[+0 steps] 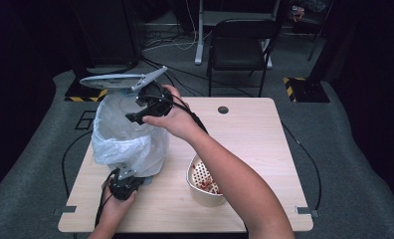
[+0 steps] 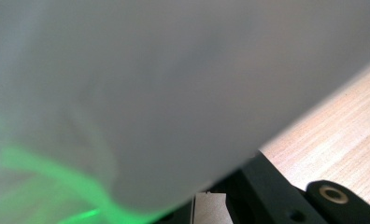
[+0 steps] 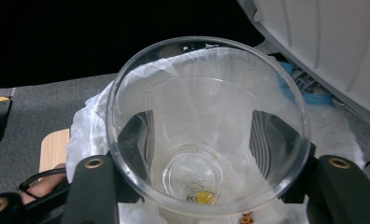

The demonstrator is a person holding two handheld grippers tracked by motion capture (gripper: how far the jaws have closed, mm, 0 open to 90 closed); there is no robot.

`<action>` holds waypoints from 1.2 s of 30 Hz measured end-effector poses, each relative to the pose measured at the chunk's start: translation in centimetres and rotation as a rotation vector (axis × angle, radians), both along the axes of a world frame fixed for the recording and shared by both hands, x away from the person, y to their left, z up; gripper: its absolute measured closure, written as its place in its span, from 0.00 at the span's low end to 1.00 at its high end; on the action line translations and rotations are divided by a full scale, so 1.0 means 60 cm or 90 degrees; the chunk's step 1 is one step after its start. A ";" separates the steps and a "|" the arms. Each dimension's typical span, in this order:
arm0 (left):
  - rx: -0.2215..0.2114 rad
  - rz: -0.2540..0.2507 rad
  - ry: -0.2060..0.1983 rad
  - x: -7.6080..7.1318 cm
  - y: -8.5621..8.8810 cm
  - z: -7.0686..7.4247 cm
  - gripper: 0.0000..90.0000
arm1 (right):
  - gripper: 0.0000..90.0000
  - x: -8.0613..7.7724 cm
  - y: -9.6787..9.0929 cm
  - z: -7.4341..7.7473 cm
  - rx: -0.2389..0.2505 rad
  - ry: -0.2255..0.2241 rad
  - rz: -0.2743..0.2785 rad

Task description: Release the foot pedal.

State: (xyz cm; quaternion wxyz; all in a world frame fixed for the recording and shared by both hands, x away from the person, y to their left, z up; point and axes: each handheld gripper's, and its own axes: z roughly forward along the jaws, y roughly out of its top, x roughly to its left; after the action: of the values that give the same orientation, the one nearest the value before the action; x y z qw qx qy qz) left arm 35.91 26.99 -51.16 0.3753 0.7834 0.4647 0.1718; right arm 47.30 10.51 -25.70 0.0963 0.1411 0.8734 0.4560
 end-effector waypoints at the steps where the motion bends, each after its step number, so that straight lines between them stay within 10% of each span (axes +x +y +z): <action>1: 0.004 -0.003 0.002 0.000 0.001 0.000 1.00 | 0.42 0.001 0.003 -0.002 -0.001 0.003 0.002; 7: 0.003 -0.002 0.005 0.000 0.002 0.001 1.00 | 0.15 -0.004 0.017 -0.013 0.008 -0.016 -0.013; 16: -0.006 0.003 -0.001 0.002 0.003 -0.002 1.00 | 0.15 -0.019 -0.011 0.005 0.027 -0.035 -0.007; 36: -0.107 -0.003 0.007 -0.011 0.016 0.027 0.71 | 0.17 -0.058 -0.213 -0.032 0.012 -0.046 -0.091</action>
State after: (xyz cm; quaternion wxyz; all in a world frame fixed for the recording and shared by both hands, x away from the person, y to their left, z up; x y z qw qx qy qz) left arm 35.23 27.94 -49.52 0.4374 0.7512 0.4778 0.1269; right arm 43.80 -2.24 -27.60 0.1588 0.1872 0.8529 0.4607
